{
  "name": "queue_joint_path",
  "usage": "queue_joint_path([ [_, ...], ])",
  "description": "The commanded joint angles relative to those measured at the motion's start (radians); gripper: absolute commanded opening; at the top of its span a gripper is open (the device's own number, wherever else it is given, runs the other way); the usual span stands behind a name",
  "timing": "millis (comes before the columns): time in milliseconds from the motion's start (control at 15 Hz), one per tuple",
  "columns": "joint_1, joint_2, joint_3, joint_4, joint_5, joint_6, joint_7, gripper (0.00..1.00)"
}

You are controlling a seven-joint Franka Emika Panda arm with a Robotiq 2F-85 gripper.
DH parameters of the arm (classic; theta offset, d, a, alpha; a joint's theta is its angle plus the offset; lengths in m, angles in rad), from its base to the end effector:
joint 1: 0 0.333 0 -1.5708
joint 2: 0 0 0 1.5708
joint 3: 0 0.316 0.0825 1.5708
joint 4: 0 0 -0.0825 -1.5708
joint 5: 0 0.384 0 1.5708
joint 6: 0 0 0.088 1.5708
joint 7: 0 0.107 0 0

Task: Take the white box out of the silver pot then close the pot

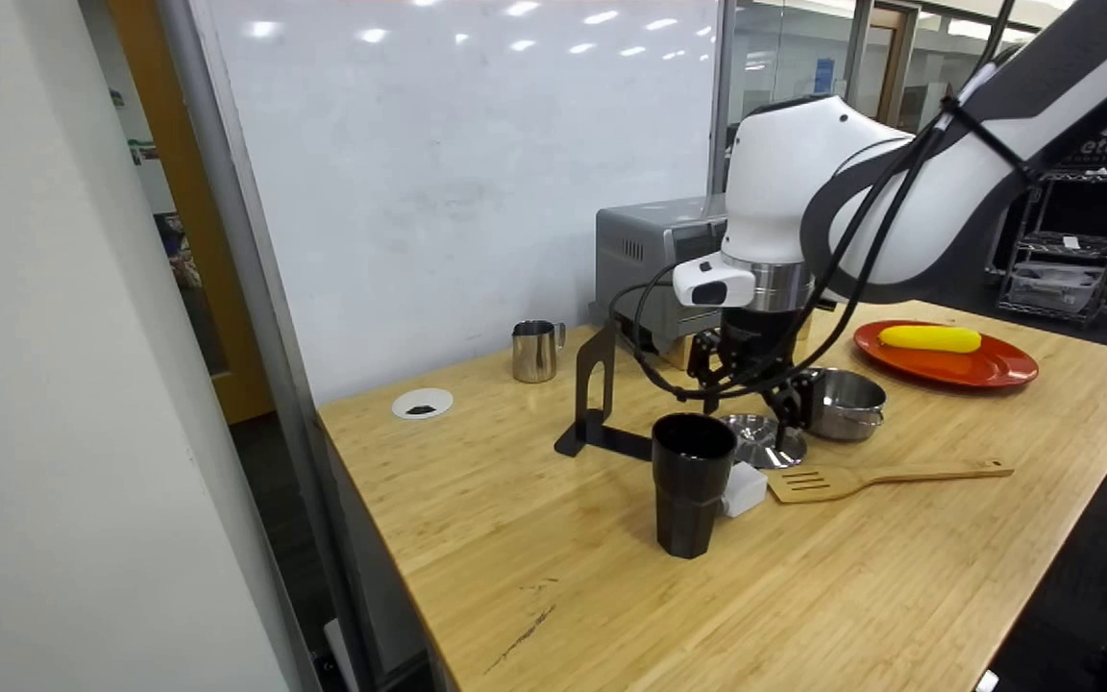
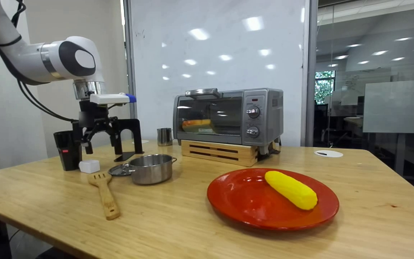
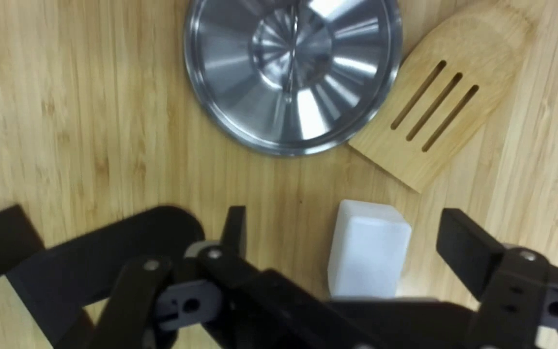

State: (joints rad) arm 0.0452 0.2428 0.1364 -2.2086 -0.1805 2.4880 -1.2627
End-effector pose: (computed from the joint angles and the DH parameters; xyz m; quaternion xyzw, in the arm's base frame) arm 0.5468 0.1010 0.2738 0.7028 0.7100 -0.0031 0.0447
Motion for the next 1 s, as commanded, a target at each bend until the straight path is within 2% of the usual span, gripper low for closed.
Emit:
queue_joint_path([
  [0,-0.036,0.012,-0.031,0.034,0.034,0.018,0.029,1.00],
  [400,-0.070,0.077,-0.082,0.114,0.026,0.019,0.122,1.00],
  [933,-0.066,0.167,-0.079,0.178,0.002,-0.039,0.167,1.00],
])
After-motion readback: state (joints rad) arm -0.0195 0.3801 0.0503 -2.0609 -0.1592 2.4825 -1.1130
